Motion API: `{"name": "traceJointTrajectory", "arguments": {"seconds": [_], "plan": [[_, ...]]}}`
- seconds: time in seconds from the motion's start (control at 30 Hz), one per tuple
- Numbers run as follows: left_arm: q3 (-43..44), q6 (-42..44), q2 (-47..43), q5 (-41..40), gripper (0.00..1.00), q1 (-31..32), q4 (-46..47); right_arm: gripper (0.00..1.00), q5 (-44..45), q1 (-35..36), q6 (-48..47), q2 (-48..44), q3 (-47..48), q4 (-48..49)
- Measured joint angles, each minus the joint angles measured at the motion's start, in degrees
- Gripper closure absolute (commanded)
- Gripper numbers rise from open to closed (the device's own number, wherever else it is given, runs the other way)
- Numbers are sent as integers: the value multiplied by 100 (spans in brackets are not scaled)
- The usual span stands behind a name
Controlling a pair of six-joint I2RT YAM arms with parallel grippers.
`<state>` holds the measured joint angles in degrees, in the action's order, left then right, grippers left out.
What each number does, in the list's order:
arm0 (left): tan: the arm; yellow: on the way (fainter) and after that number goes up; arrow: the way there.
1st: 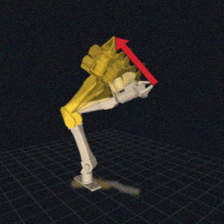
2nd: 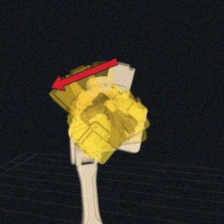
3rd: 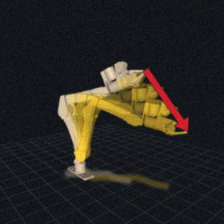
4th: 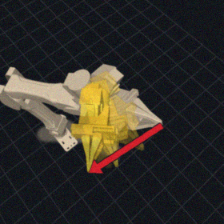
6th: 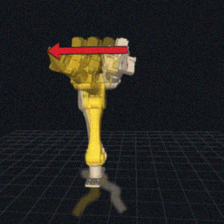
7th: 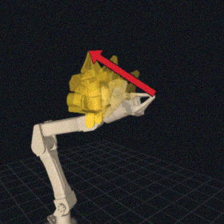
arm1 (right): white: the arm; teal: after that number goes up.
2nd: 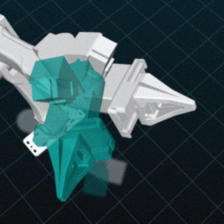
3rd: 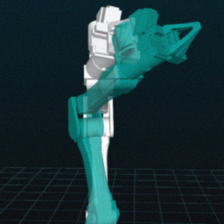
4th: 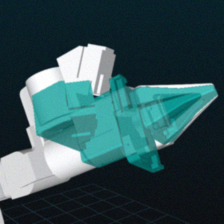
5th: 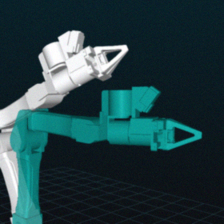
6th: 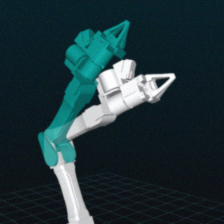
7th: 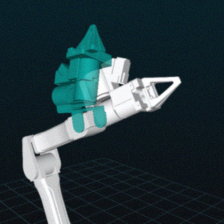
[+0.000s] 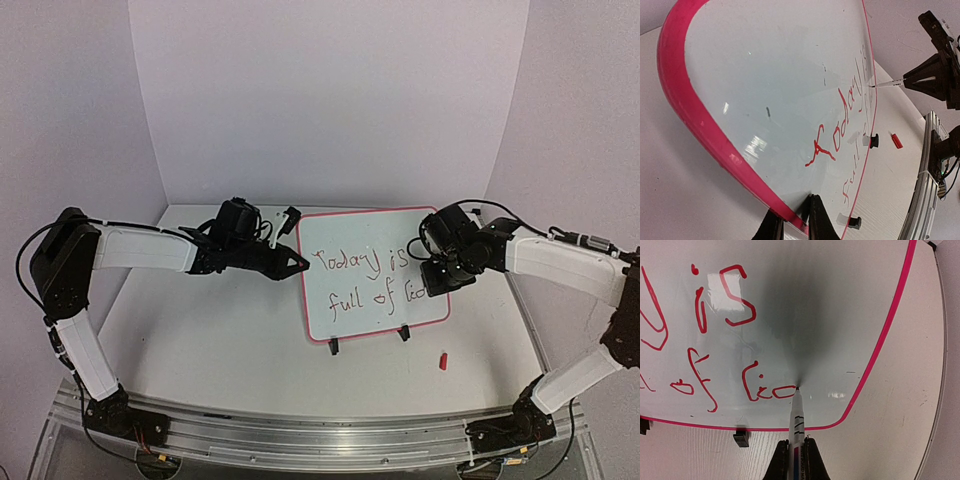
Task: Write a sentence on the whiteboard
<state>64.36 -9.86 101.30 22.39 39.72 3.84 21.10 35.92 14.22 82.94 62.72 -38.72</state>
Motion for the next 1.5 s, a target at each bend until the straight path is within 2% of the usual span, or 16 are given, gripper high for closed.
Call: {"name": "traceJointTrajectory", "arguments": {"seconds": [0.5,0.9,1.27,1.5], "plan": [[-41,4,-20,-11,100,0,28,100,-344,0,224,0,-453,-148],[-105,4,-39,-13,100,0,113,100,-866,0,269,0,-457,-33],[-111,6,-42,-33,100,0,111,100,-550,-76,31,-729,-293,-20],[-185,6,-55,-35,100,0,212,100,-297,-237,-190,-421,222,35]]}}
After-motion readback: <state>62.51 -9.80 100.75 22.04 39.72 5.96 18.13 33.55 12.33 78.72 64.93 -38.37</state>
